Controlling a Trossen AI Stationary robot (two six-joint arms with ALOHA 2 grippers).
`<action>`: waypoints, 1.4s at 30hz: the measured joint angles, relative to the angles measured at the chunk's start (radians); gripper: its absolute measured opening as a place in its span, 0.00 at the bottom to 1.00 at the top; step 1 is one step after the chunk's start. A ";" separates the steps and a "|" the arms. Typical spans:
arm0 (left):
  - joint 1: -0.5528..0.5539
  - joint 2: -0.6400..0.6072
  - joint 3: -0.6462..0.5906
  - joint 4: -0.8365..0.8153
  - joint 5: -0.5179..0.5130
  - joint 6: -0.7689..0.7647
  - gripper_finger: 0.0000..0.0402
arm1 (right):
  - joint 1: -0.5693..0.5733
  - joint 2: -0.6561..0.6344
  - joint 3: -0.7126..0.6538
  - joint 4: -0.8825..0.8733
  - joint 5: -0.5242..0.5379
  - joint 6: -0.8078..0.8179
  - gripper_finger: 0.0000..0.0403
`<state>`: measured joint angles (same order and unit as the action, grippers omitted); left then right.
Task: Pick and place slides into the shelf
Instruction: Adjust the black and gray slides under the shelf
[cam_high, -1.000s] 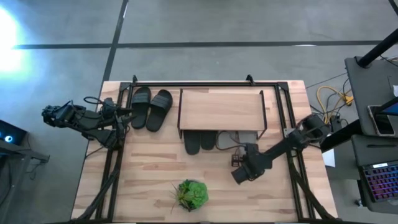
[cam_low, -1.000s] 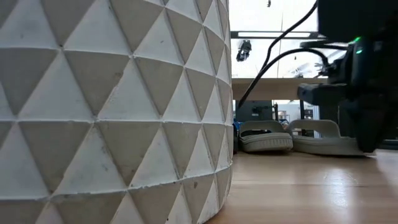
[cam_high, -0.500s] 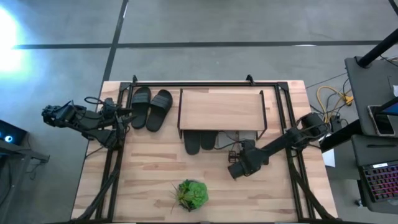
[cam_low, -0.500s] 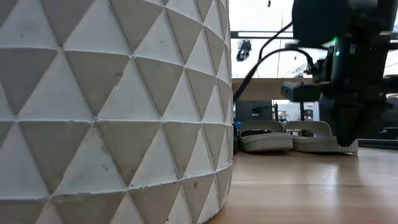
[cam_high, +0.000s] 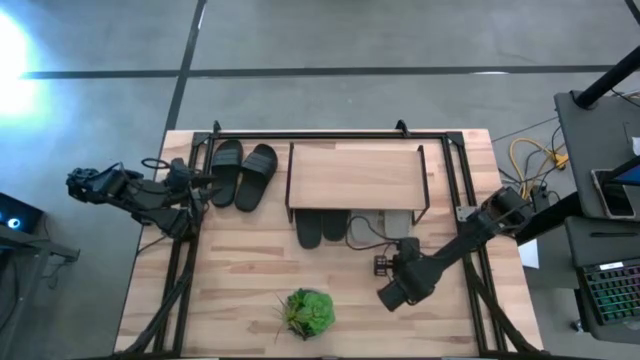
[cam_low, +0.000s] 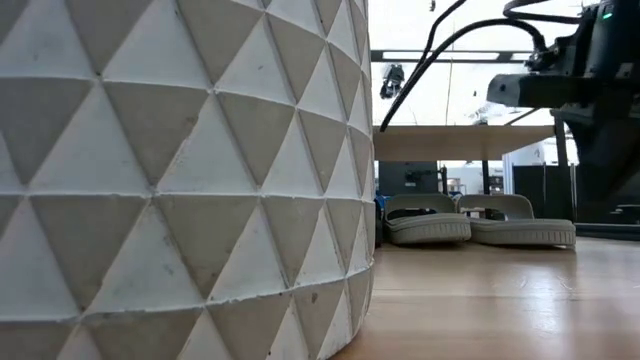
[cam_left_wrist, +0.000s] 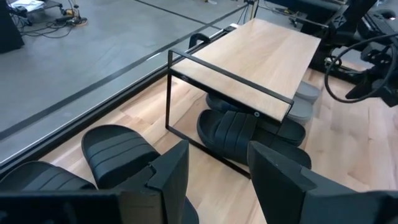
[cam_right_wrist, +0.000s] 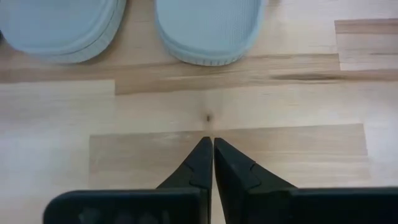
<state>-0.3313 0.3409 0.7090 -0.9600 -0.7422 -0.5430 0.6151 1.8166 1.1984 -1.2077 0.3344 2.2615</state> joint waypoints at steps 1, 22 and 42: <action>0.000 0.003 0.000 0.000 0.000 0.000 0.37 | 0.002 -0.001 0.000 0.000 0.000 -0.004 0.02; 0.000 0.012 0.000 0.000 0.000 0.007 0.37 | -0.131 -0.001 -0.125 0.067 0.062 -0.060 0.02; 0.000 0.012 0.000 0.000 0.000 0.004 0.37 | -0.139 -0.002 -0.088 0.065 0.070 -0.047 0.02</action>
<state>-0.3313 0.3531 0.7094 -0.9603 -0.7418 -0.5392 0.4762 1.8145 1.1107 -1.1431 0.4039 2.2147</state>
